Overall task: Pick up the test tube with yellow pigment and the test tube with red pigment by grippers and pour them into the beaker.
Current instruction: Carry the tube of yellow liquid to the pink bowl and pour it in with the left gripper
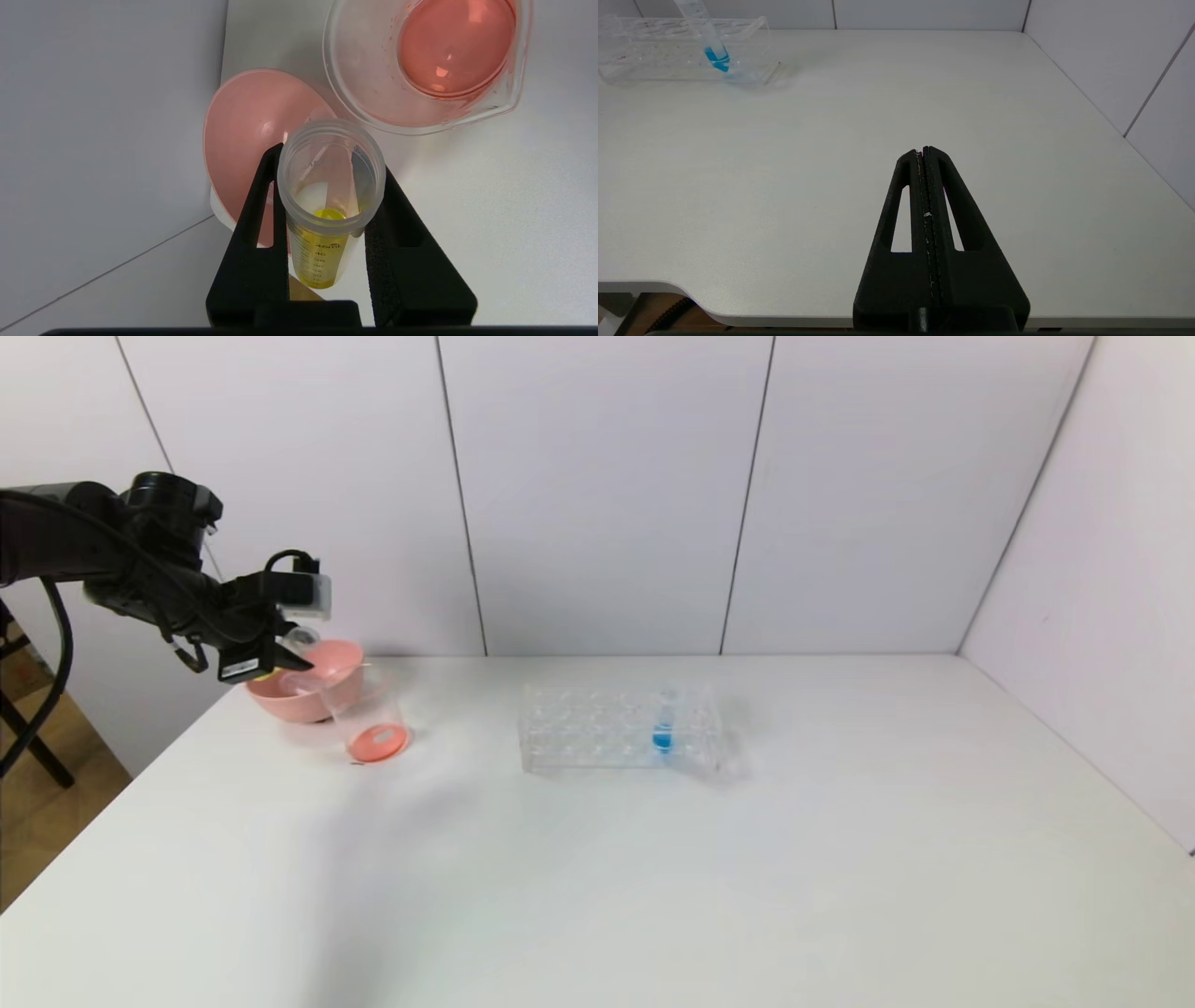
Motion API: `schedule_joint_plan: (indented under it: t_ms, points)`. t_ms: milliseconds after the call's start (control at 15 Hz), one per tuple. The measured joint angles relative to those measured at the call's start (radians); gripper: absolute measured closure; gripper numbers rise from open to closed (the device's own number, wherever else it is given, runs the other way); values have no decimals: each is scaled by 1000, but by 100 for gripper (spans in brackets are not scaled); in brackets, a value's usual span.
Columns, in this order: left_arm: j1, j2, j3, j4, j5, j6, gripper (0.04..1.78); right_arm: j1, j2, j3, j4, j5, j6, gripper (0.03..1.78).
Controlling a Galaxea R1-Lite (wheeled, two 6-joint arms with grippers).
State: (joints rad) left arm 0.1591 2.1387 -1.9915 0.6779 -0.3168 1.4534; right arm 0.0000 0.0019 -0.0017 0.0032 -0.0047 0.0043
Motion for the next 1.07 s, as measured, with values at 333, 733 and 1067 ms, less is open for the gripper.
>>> schedule_joint_plan:
  t_ms: [333, 733, 1067]
  points:
    - [-19, 16, 0, -19, 38, 2, 135, 0, 0, 0, 0, 0, 0, 170]
    - [-38, 6, 0, 23, 82, -6, 135, 0, 0, 0, 0, 0, 0, 170]
    - [-53, -6, 0, 40, 143, -5, 135, 0, 0, 0, 0, 0, 0, 170]
